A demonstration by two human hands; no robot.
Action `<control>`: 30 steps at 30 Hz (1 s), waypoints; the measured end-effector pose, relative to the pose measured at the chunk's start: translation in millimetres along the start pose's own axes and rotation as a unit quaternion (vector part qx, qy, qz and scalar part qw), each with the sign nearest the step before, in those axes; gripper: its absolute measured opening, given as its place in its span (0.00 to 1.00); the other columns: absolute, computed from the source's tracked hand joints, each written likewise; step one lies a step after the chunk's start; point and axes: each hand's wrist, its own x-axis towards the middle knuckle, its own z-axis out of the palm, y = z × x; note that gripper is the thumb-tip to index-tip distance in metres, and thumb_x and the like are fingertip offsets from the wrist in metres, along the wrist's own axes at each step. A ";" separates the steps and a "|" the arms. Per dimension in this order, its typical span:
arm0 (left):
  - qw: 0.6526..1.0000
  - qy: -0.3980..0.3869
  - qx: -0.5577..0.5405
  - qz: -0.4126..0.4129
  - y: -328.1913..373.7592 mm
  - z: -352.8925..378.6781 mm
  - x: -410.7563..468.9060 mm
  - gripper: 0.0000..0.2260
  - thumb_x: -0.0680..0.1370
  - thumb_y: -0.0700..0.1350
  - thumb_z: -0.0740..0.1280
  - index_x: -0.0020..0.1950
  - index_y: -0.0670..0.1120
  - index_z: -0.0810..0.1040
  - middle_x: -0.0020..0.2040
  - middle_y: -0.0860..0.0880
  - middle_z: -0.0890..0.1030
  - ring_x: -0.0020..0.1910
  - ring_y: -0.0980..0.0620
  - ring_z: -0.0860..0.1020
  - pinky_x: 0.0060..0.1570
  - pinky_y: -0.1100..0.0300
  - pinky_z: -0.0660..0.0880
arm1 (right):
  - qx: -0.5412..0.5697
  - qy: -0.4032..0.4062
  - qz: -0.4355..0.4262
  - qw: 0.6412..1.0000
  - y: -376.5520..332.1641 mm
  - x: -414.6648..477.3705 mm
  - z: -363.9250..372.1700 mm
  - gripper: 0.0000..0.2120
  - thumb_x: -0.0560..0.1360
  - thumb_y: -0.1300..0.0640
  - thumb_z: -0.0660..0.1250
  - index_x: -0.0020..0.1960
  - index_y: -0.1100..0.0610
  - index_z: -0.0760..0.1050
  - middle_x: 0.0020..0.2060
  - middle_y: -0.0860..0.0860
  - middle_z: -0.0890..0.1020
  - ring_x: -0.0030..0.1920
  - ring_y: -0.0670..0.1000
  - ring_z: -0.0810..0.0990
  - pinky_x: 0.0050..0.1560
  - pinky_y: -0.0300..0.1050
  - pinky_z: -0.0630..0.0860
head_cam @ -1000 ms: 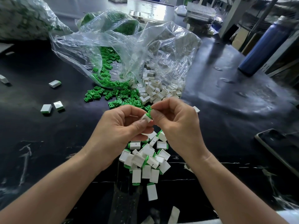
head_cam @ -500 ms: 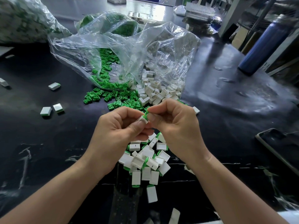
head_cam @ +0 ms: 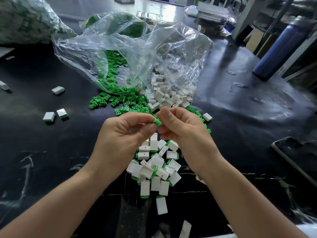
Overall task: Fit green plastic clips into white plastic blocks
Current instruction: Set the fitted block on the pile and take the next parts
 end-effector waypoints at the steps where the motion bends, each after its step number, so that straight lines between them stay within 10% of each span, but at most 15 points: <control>1: 1.000 0.000 0.006 0.010 -0.1 -1.1 -0.3 0.07 0.63 0.46 0.70 0.40 0.50 0.84 0.36 0.51 0.83 0.36 0.57 0.80 0.40 0.66 0.77 | 0.008 -0.024 0.027 0.999 0.6 1.0 0.1 0.21 0.62 0.41 0.65 0.43 0.57 0.76 0.33 0.48 0.79 0.35 0.45 0.77 0.38 0.38 0.74; 5: 0.999 -0.004 0.019 0.027 -0.2 -3.4 -0.9 0.10 0.63 0.49 0.69 0.43 0.53 0.84 0.41 0.47 0.82 0.43 0.45 0.80 0.48 0.53 0.78 | 0.041 -0.119 0.098 0.987 0.5 1.3 5.1 0.24 0.64 0.39 0.60 0.43 0.59 0.77 0.32 0.48 0.80 0.33 0.46 0.77 0.35 0.37 0.74; 8: 0.999 -0.010 -0.005 0.030 -0.9 -1.6 -0.2 0.06 0.63 0.45 0.69 0.38 0.52 0.84 0.39 0.50 0.79 0.36 0.58 0.78 0.37 0.67 0.75 | 0.079 -0.161 0.118 0.977 -0.8 -0.8 7.8 0.23 0.67 0.39 0.57 0.42 0.59 0.75 0.30 0.48 0.79 0.31 0.46 0.75 0.32 0.35 0.74; 23: 0.977 -0.060 0.156 0.131 -3.4 -10.2 2.8 0.07 0.67 0.43 0.69 0.42 0.53 0.79 0.42 0.49 0.76 0.40 0.61 0.77 0.41 0.71 0.74 | 0.085 -0.139 0.156 0.974 -9.2 -6.0 6.3 0.18 0.66 0.43 0.57 0.35 0.59 0.71 0.27 0.51 0.72 0.28 0.46 0.68 0.31 0.38 0.65; 30: 0.989 -0.069 0.055 0.121 -1.8 -6.7 2.8 0.08 0.68 0.42 0.69 0.46 0.47 0.78 0.41 0.46 0.75 0.37 0.60 0.78 0.38 0.71 0.74 | 0.133 -0.154 0.164 0.965 -10.1 -7.6 7.2 0.16 0.67 0.46 0.58 0.37 0.59 0.70 0.28 0.51 0.72 0.28 0.46 0.68 0.30 0.37 0.66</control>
